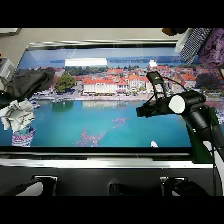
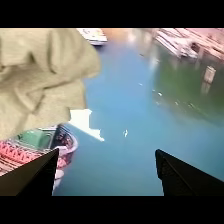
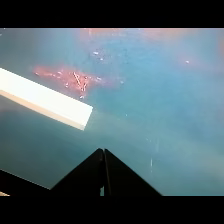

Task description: Fold the clothes and pants, and hang the long-sleeved shirts on hangers.

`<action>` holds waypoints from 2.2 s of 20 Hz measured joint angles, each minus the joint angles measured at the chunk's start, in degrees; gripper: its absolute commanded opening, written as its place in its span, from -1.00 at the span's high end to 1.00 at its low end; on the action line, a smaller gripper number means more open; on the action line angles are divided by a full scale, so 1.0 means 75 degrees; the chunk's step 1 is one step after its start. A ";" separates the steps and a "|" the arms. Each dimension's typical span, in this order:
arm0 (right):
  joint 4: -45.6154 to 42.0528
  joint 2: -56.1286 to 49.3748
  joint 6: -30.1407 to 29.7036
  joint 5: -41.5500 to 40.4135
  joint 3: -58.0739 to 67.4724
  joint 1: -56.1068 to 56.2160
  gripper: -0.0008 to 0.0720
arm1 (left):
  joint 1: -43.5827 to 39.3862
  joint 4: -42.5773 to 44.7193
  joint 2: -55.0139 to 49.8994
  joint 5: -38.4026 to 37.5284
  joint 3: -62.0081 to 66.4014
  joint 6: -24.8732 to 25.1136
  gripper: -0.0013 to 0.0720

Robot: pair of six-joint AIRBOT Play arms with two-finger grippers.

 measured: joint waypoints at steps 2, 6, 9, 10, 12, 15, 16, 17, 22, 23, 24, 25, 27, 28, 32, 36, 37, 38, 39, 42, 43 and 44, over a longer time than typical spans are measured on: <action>0.0000 0.0000 0.0000 0.0000 0.0000 0.0000 0.87 | 0.0659 0.0096 -0.0344 0.0463 -0.0047 -0.0201 -1.00; 0.0000 0.0000 0.0000 0.0000 0.0000 0.0000 0.87 | 0.1743 0.0172 -0.1134 0.1250 -0.0087 -0.0396 -1.00; 0.0003 0.0000 0.0000 0.0000 0.0000 0.0000 0.87 | 0.2232 0.0006 -0.1775 0.1740 -0.0096 -0.0460 -1.00; 0.0003 0.0000 0.0000 -0.0003 0.0000 0.0000 0.87 | 0.2326 -0.0102 -0.1996 0.1932 -0.0096 -0.0460 -1.00; 0.0003 0.0000 0.0000 -0.0015 0.0000 0.0000 0.87 | 0.2425 -0.0326 -0.2396 0.2270 -0.0096 -0.0460 -1.00; 0.0009 0.0000 0.0003 -0.0038 0.0000 0.0000 0.87 | 0.2495 -0.0819 -0.2841 0.2707 -0.0096 -0.0460 -0.07; 0.0017 0.0000 0.0000 -0.0038 0.0000 0.0000 0.87 | 0.2506 -0.0985 -0.2929 0.2795 -0.0096 -0.0443 0.92; 0.0061 0.0000 0.0000 -0.0038 0.0000 0.0000 0.87 | 0.2512 -0.1142 -0.2993 0.2818 -0.0096 -0.0303 0.91; 0.0417 0.0000 0.0192 0.0169 0.0003 0.0000 0.87 | 0.2387 -0.2159 -0.2716 0.2509 -0.0096 0.0898 0.92; 0.0472 0.0000 0.0289 0.0265 0.0003 0.0000 0.87 | 0.2288 -0.2384 -0.2544 0.2404 -0.0099 0.1105 0.92; 0.0507 0.0000 0.0382 0.0393 0.0003 0.0000 0.87 | 0.2154 -0.2655 -0.2361 0.2320 -0.0099 0.1262 0.92; 0.0545 0.0000 0.0472 0.0525 0.0003 0.0000 0.87 | 0.1938 -0.3005 -0.2142 0.2232 -0.0099 0.1425 0.92; 0.0580 0.0017 0.0618 0.0787 0.0003 0.0000 0.87 | 0.1320 -0.3654 -0.1705 0.2037 -0.0099 0.1652 0.92; 0.0592 0.0055 0.0670 0.0866 0.0003 0.0000 0.87 | 0.0930 -0.3937 -0.1501 0.1958 -0.0099 0.1728 0.92; 0.0460 0.0399 0.0831 0.1061 0.0003 0.0000 0.87 | -0.1142 -0.4916 -0.0787 0.1760 -0.0099 0.1635 0.92; -0.0306 0.0944 0.1087 0.1297 0.0003 0.0000 0.87 | -0.3340 -0.5272 -0.0632 0.1798 -0.0099 0.0892 0.92; -0.0627 0.1096 0.1204 0.1408 0.0003 0.0000 0.87 | -0.3864 -0.5330 -0.0705 0.1906 -0.0099 0.0708 0.92; -0.0918 0.1236 0.1306 0.1512 0.0003 0.0000 0.87 | -0.4307 -0.5348 -0.0822 0.2005 -0.0099 0.0565 0.92; -0.1177 0.1352 0.1384 0.1641 0.0003 0.0000 0.87 | -0.4744 -0.5362 -0.0988 0.2087 -0.0099 0.0408 0.92; -0.1757 0.1606 0.1530 0.1941 0.0003 0.0000 0.87 | -0.5738 -0.5397 -0.1693 0.2247 -0.0099 -0.0015 0.91; -0.1859 0.1649 0.1542 0.1988 0.0000 0.0000 0.87 | -0.5960 -0.5412 -0.1932 0.2285 -0.0099 -0.0134 0.91; -0.1944 0.1682 0.1580 0.2017 -0.0015 0.0000 0.87 | -0.6155 -0.5415 -0.2177 0.2296 -0.0099 -0.0198 0.83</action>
